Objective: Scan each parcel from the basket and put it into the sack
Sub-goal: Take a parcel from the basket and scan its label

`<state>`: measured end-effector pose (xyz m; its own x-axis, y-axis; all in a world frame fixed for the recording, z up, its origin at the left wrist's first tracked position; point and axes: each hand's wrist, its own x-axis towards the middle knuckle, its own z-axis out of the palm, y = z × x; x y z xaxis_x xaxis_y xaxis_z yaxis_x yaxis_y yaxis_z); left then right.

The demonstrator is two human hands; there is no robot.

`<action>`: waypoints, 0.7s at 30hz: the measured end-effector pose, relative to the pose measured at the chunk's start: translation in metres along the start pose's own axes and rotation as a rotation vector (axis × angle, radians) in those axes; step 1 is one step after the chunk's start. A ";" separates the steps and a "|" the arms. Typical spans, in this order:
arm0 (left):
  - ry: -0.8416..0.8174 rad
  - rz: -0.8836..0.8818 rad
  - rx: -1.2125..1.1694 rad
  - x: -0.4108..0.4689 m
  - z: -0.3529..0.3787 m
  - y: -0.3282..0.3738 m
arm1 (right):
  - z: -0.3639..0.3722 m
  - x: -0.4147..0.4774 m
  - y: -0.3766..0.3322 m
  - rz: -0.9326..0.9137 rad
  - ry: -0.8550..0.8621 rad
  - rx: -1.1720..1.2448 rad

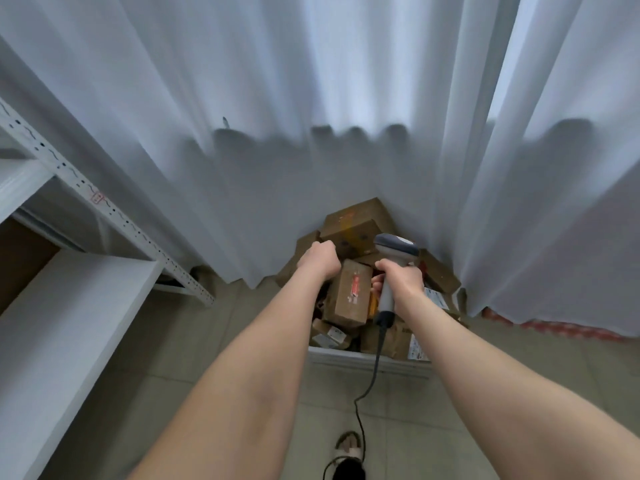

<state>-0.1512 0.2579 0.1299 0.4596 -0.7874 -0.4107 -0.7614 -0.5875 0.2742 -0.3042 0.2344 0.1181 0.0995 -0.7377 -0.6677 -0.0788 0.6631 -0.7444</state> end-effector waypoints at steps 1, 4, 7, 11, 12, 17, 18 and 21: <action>-0.004 0.009 -0.006 0.013 0.001 0.006 | -0.002 0.013 -0.006 0.002 0.026 0.016; -0.032 0.028 -0.039 0.058 0.005 0.023 | 0.001 0.053 -0.023 0.009 0.090 0.060; -0.076 0.045 -0.042 0.113 0.008 0.035 | 0.009 0.098 -0.040 0.034 0.154 0.091; -0.119 0.051 -0.037 0.182 0.016 0.047 | 0.020 0.161 -0.056 0.073 0.176 0.127; -0.130 0.058 -0.026 0.197 0.020 0.051 | 0.022 0.176 -0.056 0.083 0.180 0.139; -0.181 0.123 0.078 0.259 0.040 0.072 | 0.025 0.241 -0.054 0.123 0.168 0.192; -0.191 0.137 0.111 0.270 0.044 0.077 | 0.025 0.253 -0.053 0.128 0.158 0.201; -0.220 0.174 0.224 0.303 0.058 0.091 | 0.027 0.287 -0.047 0.144 0.122 0.234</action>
<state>-0.1072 -0.0234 -0.0198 0.2236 -0.7986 -0.5587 -0.9121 -0.3736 0.1689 -0.2455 -0.0055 -0.0387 -0.0173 -0.6345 -0.7727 0.1486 0.7626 -0.6296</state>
